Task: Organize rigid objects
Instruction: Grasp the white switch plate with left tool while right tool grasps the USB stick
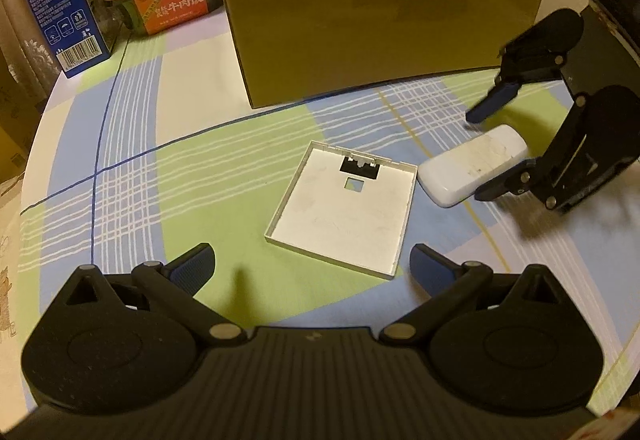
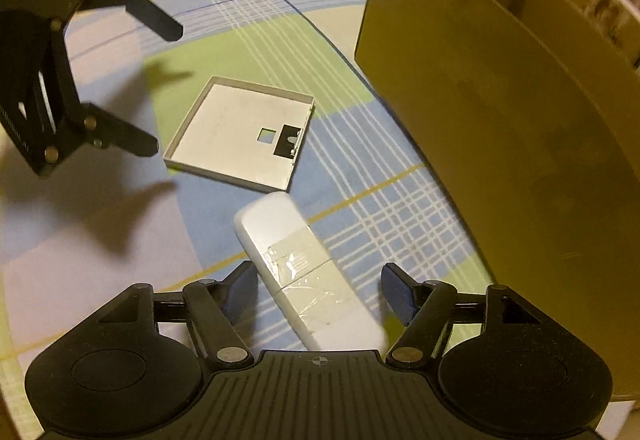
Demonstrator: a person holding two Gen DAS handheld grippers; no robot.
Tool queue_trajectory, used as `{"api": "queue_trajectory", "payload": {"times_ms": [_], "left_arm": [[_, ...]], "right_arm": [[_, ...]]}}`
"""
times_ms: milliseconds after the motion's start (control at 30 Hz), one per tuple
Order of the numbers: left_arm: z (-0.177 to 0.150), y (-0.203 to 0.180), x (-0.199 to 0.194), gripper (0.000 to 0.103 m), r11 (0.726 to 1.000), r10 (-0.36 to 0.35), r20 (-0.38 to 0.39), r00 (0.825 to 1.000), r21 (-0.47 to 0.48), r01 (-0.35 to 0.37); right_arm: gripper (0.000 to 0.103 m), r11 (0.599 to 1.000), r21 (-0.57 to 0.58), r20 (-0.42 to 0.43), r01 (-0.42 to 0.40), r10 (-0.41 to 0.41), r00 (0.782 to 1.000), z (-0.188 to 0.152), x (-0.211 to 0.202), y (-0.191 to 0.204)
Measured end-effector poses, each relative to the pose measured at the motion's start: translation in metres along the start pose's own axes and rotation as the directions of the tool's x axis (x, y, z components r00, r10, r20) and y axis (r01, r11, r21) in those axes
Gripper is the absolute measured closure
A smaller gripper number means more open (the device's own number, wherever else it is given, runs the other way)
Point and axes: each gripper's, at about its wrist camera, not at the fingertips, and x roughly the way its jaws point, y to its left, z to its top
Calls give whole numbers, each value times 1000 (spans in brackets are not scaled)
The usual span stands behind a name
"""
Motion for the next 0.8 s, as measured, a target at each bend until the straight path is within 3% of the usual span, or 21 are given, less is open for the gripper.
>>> {"api": "queue_trajectory", "payload": {"times_ms": [100,233,367,533,600,667,800], "left_arm": [[2,2,2,1,1000,-5,0,1000,-8,5],[5,2,4,1,1000,-6,8,1000,-11,6],[8,-2,10,7,1000,-6,15,1000,7,6],[13,-11,23,8,998,-37,12,999,54,37],[16,-14,30,9,996,-43,-3,999,73,43],[19,-16,38,12,995,-55,-20,998,83,57],[24,-19,47,12,992,-78,-27,997,94,80]], "right_arm": [[52,996,79,-1,-48,48,999,0,-1,-7],[65,984,176,19,-6,3,1000,-11,-10,0],[66,947,321,26,35,-46,999,-31,-24,2],[66,822,556,-13,125,-142,990,-65,-45,-2],[66,788,595,-17,155,-181,983,-75,-51,0],[66,768,618,-9,166,-204,979,-81,-55,5],[66,766,617,8,178,-232,973,-84,-59,7]]}}
